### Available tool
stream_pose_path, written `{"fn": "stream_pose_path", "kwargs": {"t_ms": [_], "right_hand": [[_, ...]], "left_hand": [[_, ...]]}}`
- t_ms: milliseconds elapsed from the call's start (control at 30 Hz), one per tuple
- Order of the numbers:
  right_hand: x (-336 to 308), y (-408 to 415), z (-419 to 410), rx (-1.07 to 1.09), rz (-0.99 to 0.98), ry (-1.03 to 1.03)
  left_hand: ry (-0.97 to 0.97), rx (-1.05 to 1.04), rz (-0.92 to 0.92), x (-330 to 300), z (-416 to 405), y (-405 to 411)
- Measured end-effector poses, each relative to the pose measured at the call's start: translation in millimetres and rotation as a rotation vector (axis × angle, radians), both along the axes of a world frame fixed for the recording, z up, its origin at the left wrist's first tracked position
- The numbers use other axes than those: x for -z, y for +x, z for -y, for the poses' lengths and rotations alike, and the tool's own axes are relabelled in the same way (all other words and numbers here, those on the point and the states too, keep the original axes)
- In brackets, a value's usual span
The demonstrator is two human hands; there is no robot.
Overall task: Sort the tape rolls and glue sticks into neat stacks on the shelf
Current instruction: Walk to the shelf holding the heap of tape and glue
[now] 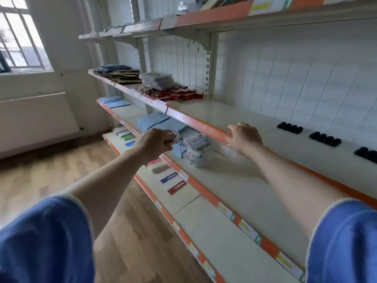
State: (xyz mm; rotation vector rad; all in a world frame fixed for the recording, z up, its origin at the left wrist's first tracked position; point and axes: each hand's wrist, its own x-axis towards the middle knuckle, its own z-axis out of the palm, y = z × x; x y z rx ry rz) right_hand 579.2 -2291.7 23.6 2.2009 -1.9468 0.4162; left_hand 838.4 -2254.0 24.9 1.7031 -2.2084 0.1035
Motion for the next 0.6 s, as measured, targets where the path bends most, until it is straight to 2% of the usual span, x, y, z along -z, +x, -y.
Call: {"fn": "stream_pose_path", "kwargs": {"t_ms": [333,600], "right_hand": [[18.4,-21.4,116.8,0.136,0.035,0.038],[21.5,-38.8,215.6,0.339,0.069,0.001]], "left_hand": [[-0.028,0.128,0.051,-3.3,161.7,-22.5],[-0.097,0.352,0.069,-10.9,321.0,-42.2]]}}
